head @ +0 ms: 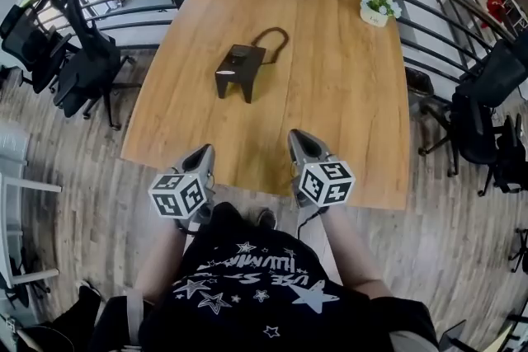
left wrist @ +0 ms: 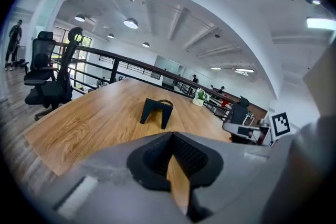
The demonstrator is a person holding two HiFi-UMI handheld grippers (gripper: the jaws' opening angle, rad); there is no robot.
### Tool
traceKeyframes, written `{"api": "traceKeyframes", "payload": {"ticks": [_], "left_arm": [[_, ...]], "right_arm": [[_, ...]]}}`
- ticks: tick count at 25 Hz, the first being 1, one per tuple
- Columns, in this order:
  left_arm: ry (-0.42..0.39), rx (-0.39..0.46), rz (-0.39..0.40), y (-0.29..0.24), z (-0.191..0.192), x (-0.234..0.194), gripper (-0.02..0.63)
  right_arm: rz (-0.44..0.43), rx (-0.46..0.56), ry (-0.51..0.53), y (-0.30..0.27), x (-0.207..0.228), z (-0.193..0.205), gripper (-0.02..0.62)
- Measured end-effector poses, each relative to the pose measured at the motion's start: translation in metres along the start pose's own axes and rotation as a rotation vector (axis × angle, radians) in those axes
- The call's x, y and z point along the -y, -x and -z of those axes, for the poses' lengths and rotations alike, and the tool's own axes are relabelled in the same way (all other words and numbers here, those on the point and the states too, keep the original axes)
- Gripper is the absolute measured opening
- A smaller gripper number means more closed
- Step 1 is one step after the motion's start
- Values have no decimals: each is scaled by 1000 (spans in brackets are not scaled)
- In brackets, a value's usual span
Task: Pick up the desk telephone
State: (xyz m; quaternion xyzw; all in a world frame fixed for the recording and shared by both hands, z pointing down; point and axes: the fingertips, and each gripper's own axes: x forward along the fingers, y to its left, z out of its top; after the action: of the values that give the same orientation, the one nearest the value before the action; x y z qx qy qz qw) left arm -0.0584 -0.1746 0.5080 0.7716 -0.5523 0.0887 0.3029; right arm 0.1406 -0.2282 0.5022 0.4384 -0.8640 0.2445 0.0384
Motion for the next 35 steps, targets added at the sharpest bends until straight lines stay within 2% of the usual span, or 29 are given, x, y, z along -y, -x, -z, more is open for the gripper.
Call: {"api": "traceKeyframes", "payload": {"ticks": [5, 9, 14, 15, 17, 18, 21, 26, 30, 35], "left_arm": [[58, -25, 7, -12, -1, -2, 2], [149, -61, -3, -30, -4, -12, 2], [243, -62, 63, -55, -21, -14, 3], [276, -47, 88, -61, -27, -14, 54], [376, 0, 151, -72, -41, -11, 290], [430, 25, 178, -78, -48, -9, 335], [558, 59, 220, -94, -60, -12, 342], [725, 56, 245, -120, -71, -23, 342], [807, 61, 272, -143, -78, -27, 342], [872, 54, 305, -173, -84, -26, 342]], "right_arm": [[6, -16, -27, -4, 6, 6, 0], [22, -19, -23, -9, 15, 1, 0], [58, -17, -29, -22, 30, -10, 0], [65, -17, -30, -26, 33, -12, 0], [73, -16, -37, -35, 36, -17, 0], [75, -17, -39, -40, 37, -18, 0], [75, -21, -37, -54, 38, -24, 0], [82, -29, -41, -74, 43, -34, 0], [102, -37, -49, -85, 53, -37, 0], [133, -46, -73, -94, 67, -39, 0]]}}
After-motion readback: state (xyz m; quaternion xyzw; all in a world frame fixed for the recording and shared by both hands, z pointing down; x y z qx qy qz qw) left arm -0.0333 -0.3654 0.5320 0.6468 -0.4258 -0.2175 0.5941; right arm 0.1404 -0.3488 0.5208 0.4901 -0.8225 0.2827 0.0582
